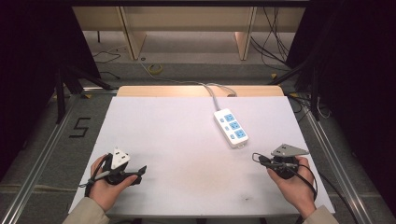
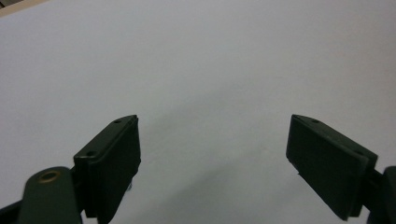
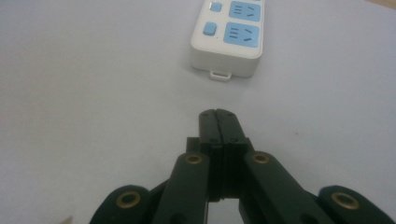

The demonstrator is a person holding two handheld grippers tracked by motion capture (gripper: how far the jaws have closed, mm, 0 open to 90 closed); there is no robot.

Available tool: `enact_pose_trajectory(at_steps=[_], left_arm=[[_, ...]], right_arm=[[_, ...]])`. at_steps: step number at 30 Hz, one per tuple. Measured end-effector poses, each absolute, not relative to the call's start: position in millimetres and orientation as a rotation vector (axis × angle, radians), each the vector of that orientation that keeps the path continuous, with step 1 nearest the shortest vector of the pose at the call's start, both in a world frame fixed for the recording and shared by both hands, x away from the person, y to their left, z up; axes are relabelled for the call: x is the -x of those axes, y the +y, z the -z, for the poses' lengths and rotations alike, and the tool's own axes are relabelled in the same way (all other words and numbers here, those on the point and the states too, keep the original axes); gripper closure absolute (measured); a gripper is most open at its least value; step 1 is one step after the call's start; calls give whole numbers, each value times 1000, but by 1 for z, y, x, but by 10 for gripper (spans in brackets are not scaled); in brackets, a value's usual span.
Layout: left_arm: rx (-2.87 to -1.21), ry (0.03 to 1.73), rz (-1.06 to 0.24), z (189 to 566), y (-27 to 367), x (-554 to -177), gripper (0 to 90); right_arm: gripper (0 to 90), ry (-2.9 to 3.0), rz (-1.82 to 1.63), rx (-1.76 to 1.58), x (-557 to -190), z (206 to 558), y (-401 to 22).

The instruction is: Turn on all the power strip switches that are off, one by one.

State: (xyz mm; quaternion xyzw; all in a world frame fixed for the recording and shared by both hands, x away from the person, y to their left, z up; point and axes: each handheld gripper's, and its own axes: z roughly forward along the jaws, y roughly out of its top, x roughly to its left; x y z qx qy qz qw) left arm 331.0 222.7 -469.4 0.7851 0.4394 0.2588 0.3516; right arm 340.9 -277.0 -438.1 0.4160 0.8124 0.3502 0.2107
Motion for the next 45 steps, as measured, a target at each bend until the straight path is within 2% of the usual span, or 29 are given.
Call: enact_pose_trajectory(at_steps=[45], left_arm=[[-2041, 1127, -671, 470, 221, -331, 180]], right_arm=[[900, 2306, -920, -1189, -379, 417, -257]])
